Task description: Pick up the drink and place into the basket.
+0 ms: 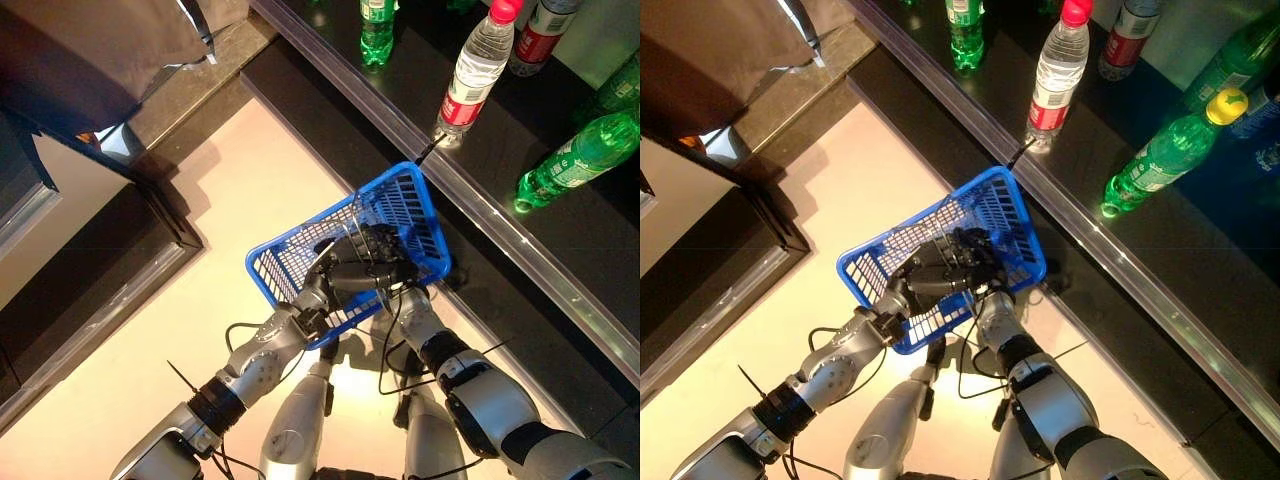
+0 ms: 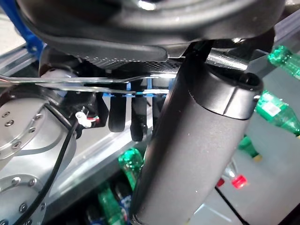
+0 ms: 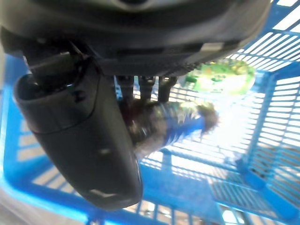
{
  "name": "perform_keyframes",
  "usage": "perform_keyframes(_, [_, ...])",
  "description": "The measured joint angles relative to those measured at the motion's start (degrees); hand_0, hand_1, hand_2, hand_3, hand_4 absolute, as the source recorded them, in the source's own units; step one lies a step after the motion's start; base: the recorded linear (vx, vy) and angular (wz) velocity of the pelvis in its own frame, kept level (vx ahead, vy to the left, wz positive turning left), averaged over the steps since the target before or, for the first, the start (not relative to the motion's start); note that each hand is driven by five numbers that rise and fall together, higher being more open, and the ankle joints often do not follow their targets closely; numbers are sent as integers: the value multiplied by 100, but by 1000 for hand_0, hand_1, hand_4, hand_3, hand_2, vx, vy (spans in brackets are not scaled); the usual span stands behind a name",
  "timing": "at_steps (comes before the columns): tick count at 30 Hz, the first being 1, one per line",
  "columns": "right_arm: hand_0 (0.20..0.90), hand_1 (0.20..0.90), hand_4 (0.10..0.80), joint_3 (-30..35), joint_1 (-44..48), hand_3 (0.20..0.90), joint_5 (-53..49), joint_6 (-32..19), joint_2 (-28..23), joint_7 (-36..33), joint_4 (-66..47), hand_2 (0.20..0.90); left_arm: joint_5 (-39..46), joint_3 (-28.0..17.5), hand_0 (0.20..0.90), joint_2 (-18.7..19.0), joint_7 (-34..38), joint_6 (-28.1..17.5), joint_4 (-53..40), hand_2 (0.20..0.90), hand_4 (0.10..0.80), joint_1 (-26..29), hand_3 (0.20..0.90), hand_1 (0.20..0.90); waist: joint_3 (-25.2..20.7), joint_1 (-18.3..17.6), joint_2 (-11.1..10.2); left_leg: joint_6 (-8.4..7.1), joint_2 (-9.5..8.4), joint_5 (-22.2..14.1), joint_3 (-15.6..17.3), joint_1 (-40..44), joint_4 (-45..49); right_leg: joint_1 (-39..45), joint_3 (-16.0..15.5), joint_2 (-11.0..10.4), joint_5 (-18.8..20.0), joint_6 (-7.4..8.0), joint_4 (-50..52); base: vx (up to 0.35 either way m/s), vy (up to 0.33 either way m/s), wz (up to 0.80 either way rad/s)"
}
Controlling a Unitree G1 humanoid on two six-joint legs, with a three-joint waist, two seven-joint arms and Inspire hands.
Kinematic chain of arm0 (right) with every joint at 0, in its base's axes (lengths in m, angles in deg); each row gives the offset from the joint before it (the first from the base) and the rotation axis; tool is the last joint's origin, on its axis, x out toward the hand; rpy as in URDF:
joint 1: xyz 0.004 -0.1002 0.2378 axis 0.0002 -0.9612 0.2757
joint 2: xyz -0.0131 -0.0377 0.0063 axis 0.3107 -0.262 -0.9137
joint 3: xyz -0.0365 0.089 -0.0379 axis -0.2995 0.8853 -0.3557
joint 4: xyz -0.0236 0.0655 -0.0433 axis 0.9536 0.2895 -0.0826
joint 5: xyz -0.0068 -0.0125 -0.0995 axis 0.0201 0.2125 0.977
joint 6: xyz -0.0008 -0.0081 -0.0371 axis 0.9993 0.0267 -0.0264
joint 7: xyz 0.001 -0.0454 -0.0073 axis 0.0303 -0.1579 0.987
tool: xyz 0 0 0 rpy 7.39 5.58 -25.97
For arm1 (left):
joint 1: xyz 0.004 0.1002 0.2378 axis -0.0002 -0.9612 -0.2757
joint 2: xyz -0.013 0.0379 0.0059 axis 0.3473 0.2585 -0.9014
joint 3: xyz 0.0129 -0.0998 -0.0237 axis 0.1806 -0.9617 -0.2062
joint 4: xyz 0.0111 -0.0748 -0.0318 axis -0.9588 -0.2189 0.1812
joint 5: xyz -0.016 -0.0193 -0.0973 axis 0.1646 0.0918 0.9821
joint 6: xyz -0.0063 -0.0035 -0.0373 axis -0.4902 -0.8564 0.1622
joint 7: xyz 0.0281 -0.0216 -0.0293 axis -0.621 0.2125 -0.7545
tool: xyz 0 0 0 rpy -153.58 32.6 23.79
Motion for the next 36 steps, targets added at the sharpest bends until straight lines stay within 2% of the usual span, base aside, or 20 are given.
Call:
perform_keyframes(5, [900,900,800,-221,-1,900,439,206,-63,177,-115,900,-4,6,300,12,270,-11,256,300,100,-3,200,300,0,-1,-1,1,0,2,-7,6,-3,11,-10,-1,1,1,0,0,0,0])
perform_keyframes(13, [900,900,800,-808,-359,900,1986,515,-687,146,-1403,900,-2,-97,300,23,512,-7,237,300,100,-200,200,300,12,9,-72,-11,8,123,-75,92,-215,52,-97,2,0,0,-20,-11,-33,5])
perform_keyframes(18, [900,900,800,-849,-1069,900,3016,792,-1025,-169,-2943,900,-28,-547,300,131,513,79,-375,300,100,-938,200,300,24,30,-259,-23,42,154,-78,250,-365,187,-110,39,5,-7,-117,1,-44,0])
perform_keyframes(22, [900,900,800,-808,-1496,900,4049,829,-1177,-439,-4387,900,-83,-1204,300,170,560,108,-558,300,100,-1458,200,300,24,4,-351,-45,89,171,-77,284,-412,201,-108,89,2,-30,-134,-2,-36,-2])
perform_keyframes(28, [900,900,800,-708,-1620,900,5051,960,-1408,-466,-5712,900,-165,-1655,300,166,768,194,-558,300,100,-1908,200,300,14,16,-486,-78,129,193,-79,360,-485,270,-113,133,14,-57,-200,13,-42,-1])
perform_keyframes(36, [900,900,800,-219,-1996,900,5365,934,-1661,98,-6463,900,-403,-2263,300,102,1155,281,-561,300,100,-1990,200,300,15,84,-591,-102,164,206,-148,399,-514,378,-128,185,24,-70,-284,18,-60,4])
